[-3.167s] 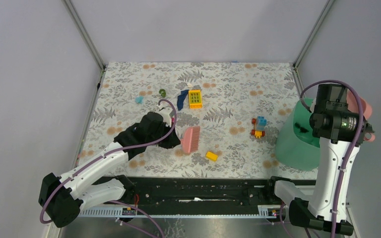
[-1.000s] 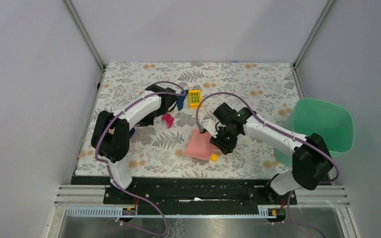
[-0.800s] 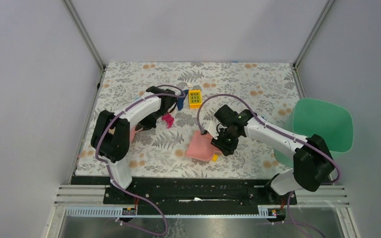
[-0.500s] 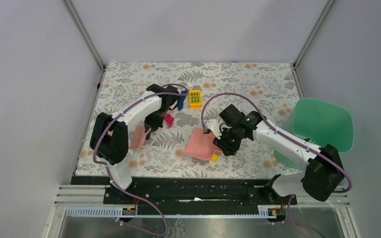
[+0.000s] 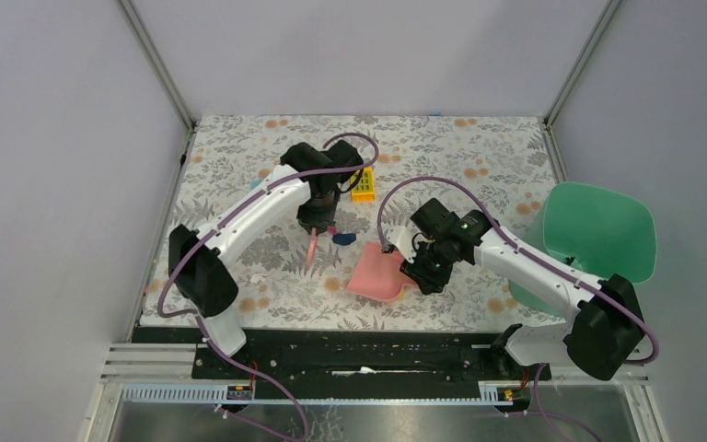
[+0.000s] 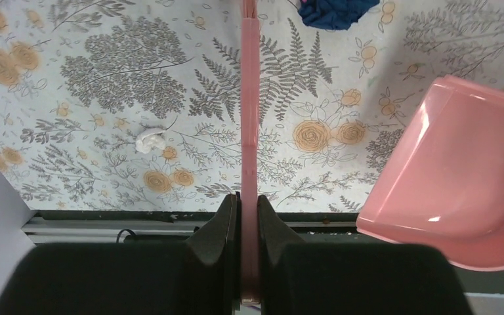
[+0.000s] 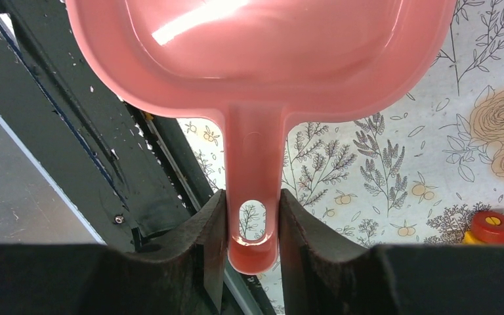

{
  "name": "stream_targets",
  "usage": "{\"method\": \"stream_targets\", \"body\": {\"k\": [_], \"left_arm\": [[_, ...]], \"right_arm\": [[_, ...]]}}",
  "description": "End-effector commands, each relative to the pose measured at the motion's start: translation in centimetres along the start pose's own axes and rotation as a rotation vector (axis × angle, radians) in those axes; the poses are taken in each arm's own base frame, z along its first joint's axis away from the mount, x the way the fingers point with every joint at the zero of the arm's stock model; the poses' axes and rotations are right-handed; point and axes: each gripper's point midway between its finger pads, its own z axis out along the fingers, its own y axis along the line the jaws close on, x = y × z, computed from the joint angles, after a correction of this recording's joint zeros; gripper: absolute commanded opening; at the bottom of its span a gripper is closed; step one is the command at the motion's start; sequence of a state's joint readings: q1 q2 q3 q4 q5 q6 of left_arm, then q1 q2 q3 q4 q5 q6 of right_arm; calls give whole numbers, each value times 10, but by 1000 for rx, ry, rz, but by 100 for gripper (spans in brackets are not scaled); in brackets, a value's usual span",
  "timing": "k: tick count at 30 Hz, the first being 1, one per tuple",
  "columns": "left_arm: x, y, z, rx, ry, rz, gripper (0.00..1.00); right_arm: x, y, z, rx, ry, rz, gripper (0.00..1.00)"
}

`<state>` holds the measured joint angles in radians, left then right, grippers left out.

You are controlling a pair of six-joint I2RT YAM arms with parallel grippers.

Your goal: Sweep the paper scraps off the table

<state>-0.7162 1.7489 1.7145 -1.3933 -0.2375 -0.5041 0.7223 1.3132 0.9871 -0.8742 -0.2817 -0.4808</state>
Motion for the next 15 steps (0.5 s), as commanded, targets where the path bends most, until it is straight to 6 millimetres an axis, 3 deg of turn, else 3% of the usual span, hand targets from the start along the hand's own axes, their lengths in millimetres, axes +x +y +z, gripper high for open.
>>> {"method": "stream_targets", "body": {"k": [1,6,11,15], "left_arm": [[-8,22,-52,4,-145,-134,0],[-2,43,-52,-73,-185,-177,0],[10,82,-29,-245,-157,-195,0],[25,121,-6,-420,-98,-192,0]], "right_arm": [[3,-2,-2,14,14,-41,0],[-1,-27,-1,87,106,-83,0],[-34,-38,-2,81,93,-81,0],[-45,-37,5,49,97,-82,0]]}}
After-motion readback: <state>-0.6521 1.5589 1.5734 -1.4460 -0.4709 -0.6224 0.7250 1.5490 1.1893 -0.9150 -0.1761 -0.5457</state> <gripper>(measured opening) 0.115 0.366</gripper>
